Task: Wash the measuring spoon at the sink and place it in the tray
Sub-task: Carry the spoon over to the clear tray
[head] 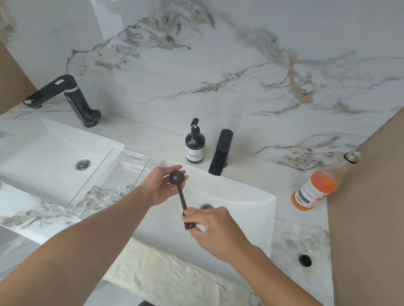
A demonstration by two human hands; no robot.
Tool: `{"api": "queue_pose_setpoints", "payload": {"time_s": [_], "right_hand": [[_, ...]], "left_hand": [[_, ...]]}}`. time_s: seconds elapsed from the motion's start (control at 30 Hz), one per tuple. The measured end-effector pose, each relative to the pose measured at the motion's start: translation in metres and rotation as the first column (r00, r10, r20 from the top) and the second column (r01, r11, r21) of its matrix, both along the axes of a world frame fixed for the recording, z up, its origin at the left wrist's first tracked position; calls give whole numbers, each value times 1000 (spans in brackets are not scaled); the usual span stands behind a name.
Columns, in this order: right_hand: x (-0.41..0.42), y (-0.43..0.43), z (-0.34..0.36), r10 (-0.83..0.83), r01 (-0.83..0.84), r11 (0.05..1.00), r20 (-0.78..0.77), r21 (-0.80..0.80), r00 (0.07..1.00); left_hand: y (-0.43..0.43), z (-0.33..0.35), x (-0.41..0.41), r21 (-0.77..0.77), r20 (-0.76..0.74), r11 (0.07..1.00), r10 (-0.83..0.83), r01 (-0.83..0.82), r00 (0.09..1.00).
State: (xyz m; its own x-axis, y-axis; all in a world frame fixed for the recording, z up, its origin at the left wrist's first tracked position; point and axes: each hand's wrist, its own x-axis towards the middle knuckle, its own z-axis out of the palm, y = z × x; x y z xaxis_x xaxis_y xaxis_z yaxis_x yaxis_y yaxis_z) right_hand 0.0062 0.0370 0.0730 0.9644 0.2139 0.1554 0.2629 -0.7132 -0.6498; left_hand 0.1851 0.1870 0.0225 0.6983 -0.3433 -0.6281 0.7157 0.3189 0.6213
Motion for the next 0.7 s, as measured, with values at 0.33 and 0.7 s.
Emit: {"api": "queue_pose_setpoints", "payload": {"time_s": [0.33, 0.7], "right_hand": [[31, 90, -28, -288, 325, 920, -187, 219, 939], [153, 275, -44, -318, 804, 450, -772, 389, 551]], "left_hand": [[77, 14, 63, -43, 79, 997, -68, 71, 995], [192, 58, 172, 449, 277, 833, -474, 323, 836]]}}
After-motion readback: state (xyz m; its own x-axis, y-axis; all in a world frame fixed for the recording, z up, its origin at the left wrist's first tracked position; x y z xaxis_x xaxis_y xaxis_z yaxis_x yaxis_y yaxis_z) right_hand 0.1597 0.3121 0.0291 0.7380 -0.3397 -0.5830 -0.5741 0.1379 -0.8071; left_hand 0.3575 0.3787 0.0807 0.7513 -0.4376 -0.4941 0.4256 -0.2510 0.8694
